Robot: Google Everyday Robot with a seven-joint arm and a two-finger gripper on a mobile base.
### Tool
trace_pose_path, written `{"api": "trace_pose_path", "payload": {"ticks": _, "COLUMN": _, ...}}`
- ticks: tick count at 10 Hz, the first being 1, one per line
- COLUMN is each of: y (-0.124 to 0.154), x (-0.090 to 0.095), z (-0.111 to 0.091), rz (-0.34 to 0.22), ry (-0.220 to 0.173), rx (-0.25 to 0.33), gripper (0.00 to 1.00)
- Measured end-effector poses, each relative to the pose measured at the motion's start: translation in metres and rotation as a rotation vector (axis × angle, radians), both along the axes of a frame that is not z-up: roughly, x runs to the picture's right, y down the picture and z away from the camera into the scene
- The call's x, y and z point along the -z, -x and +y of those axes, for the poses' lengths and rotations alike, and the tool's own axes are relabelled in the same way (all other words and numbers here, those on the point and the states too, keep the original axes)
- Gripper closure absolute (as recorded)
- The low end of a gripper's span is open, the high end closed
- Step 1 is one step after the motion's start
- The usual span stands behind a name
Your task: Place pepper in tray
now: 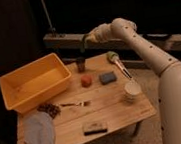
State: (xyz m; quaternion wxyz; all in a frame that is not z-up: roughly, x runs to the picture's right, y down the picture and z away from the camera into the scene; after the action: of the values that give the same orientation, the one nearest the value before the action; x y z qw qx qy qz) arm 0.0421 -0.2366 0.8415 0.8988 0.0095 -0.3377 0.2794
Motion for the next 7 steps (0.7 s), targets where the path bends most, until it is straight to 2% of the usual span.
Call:
{"api": "trace_pose_path", "payload": {"ticks": 2, "y": 0.020, "x": 0.036, "z": 0.009, "rz": -0.071, "ry": -0.032, "rx": 0.011, "gripper": 1.00}}
{"api": "trace_pose_path", "payload": {"ticks": 4, "y": 0.055, "x": 0.070, "z": 0.012, "rz": -0.158, "ry": -0.071, "rx": 0.050, "gripper": 1.00}}
{"api": "trace_pose_path", "payload": {"ticks": 5, "y": 0.072, "x": 0.079, "z": 0.011, "rz": -0.199, "ry": -0.083, "rx": 0.067, "gripper": 1.00}}
{"api": "trace_pose_path", "payload": {"ticks": 7, "y": 0.091, "x": 0.084, "z": 0.011, "rz": -0.266, "ry": -0.092, "rx": 0.091, "gripper": 1.00}}
